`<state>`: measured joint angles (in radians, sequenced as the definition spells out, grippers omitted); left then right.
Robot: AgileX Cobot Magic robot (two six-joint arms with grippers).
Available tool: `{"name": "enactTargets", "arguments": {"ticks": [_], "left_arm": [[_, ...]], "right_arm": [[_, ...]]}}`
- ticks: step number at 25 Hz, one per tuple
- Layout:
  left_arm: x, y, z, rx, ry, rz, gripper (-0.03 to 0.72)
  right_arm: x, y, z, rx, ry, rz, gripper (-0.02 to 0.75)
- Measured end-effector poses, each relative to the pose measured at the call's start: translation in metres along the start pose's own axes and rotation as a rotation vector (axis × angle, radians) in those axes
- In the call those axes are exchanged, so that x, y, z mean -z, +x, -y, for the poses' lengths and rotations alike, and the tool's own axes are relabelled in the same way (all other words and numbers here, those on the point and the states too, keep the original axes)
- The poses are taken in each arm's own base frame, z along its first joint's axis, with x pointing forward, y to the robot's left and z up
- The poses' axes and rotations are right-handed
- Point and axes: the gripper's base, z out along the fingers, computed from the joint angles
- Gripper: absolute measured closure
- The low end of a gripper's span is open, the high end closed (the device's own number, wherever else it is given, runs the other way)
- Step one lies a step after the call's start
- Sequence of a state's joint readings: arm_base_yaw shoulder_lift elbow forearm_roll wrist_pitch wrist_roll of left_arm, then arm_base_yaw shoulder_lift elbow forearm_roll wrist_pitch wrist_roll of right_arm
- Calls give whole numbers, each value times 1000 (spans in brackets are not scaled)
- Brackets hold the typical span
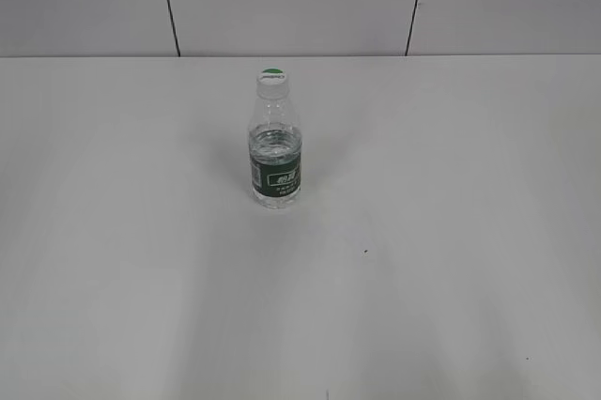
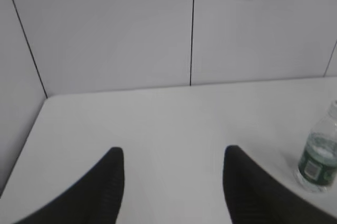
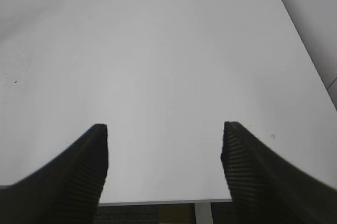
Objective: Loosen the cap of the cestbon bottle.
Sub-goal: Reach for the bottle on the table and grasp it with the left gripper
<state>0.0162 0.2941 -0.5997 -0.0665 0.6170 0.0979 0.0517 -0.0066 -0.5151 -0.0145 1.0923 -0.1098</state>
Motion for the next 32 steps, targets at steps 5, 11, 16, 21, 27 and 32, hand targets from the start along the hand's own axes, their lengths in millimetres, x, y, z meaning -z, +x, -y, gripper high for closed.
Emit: {"name": "enactTargets", "arguments": {"ticks": [5, 11, 16, 21, 27, 32], "left_arm": [[-43, -17, -3, -12, -14, 48, 312], [-103, -19, -8, -24, -32, 32, 312], [-149, -19, -11, -22, -54, 118, 312], [-185, -13, -12, -55, -64, 215, 312], [-232, 15, -2, -73, 58, 227, 312], [-261, 44, 17, -43, 268, 243, 312]], "right_arm": [[0, 0, 0, 0, 0, 0, 221], [0, 0, 0, 1, 0, 0, 221], [0, 0, 0, 0, 0, 0, 221], [0, 0, 0, 0, 0, 0, 221], [0, 0, 0, 0, 0, 0, 221], [0, 0, 0, 0, 0, 0, 221]]}}
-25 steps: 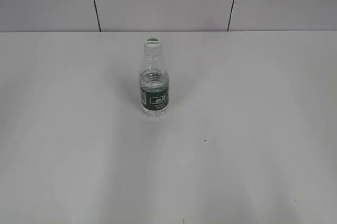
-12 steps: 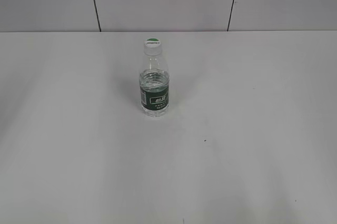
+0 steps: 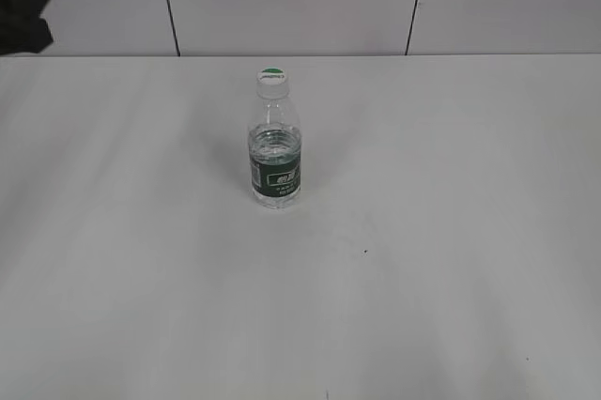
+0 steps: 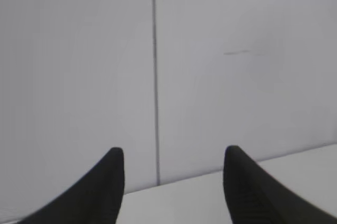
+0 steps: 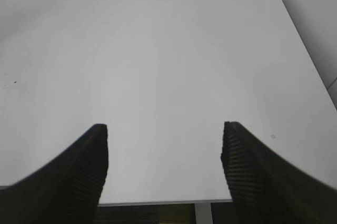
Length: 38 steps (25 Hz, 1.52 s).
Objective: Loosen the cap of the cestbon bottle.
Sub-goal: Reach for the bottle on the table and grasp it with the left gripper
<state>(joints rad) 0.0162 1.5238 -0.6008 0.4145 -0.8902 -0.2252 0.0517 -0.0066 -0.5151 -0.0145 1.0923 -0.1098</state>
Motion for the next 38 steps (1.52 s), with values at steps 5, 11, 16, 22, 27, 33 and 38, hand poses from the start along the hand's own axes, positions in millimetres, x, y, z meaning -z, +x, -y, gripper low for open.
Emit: {"name": "enactTargets", "arguments": {"ticks": [5, 11, 16, 22, 27, 33, 38], "left_arm": [[-11, 39, 16, 15, 203, -89, 312], [-10, 65, 34, -16, 438, -133, 312], [-8, 84, 46, 8, 578, -133, 312], [-8, 107, 48, 54, 605, -188, 312], [-7, 109, 49, 55, 618, -195, 309], [-7, 111, 49, 61, 618, -200, 164], [-9, 125, 49, 96, 608, -233, 83]], "right_arm": [[0, 0, 0, 1, 0, 0, 221], [0, 0, 0, 1, 0, 0, 221], [0, 0, 0, 1, 0, 0, 221], [0, 0, 0, 1, 0, 0, 221], [0, 0, 0, 1, 0, 0, 221], [0, 0, 0, 1, 0, 0, 221], [0, 0, 0, 1, 0, 0, 221]]}}
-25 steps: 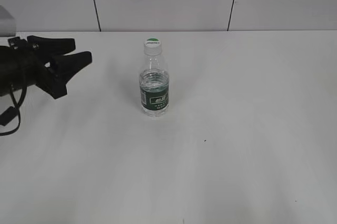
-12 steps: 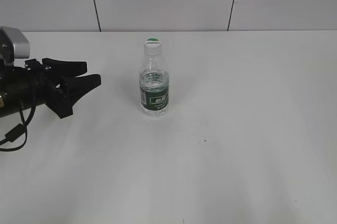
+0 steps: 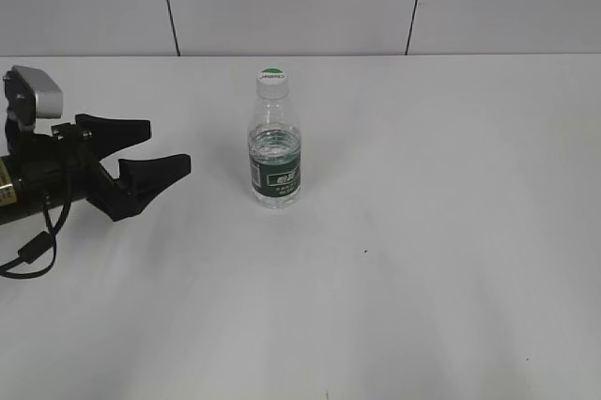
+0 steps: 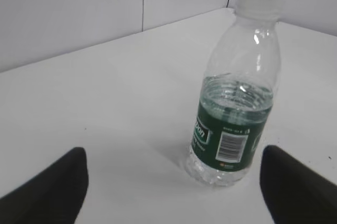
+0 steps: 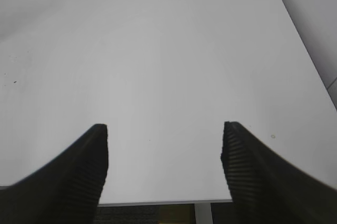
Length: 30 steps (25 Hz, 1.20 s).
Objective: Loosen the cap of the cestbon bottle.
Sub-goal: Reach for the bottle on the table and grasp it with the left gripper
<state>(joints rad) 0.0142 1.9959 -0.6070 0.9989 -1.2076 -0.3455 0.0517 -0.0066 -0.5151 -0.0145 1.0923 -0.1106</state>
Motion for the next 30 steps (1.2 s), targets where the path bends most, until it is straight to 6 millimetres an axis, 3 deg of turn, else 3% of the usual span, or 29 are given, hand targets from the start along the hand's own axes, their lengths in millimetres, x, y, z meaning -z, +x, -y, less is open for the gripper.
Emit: {"name": "enactTargets", "arguments": {"ticks": [7, 25, 30], "left_arm": [[-8, 6, 0, 13, 13, -8, 91], [-89, 15, 24, -30, 114, -34, 98], [-107, 28, 32, -28, 140, -67, 98]], "right_arm": [[0, 0, 0, 0, 0, 0, 221], [0, 0, 0, -1, 0, 0, 221], [0, 0, 0, 0, 0, 0, 221]]}}
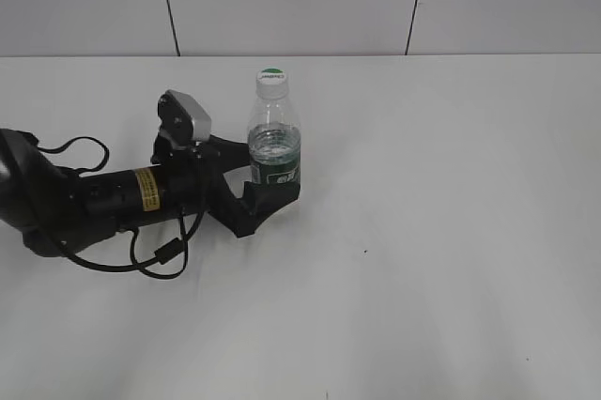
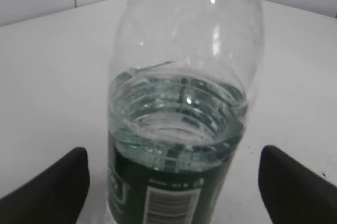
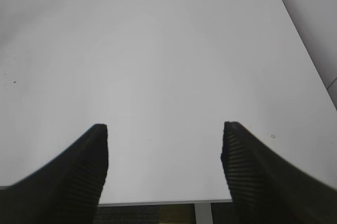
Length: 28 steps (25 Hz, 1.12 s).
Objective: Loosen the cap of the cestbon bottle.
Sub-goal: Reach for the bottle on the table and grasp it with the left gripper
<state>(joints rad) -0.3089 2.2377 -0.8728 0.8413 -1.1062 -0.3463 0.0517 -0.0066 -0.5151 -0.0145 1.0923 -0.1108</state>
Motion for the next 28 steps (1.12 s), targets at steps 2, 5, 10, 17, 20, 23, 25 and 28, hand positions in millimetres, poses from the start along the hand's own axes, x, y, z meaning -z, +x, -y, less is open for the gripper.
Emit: {"name": "enactTargets", "arguments": {"ticks": [2, 5, 10, 17, 20, 23, 25, 28], "left_arm": [[-8, 4, 0, -6, 10, -10, 98], [-19, 5, -3, -5, 5, -31, 98], [-32, 0, -13, -13, -14, -41, 100], [-36, -5, -15, -18, -5, -4, 109], [-37, -6, -14, -19, 0, 1, 176], [-37, -6, -14, -21, 4, 3, 274], [-37, -6, -14, -22, 7, 5, 279], [-37, -6, -12, -29, 23, 9, 279]], "right_arm": [[0, 0, 0, 0, 0, 0, 221], [0, 0, 0, -1, 0, 0, 221], [0, 0, 0, -1, 0, 0, 221], [0, 0, 0, -1, 0, 0, 221], [0, 0, 0, -1, 0, 0, 221], [0, 0, 0, -1, 0, 0, 221], [0, 0, 0, 0, 0, 0, 221], [0, 0, 0, 0, 0, 0, 221]]}}
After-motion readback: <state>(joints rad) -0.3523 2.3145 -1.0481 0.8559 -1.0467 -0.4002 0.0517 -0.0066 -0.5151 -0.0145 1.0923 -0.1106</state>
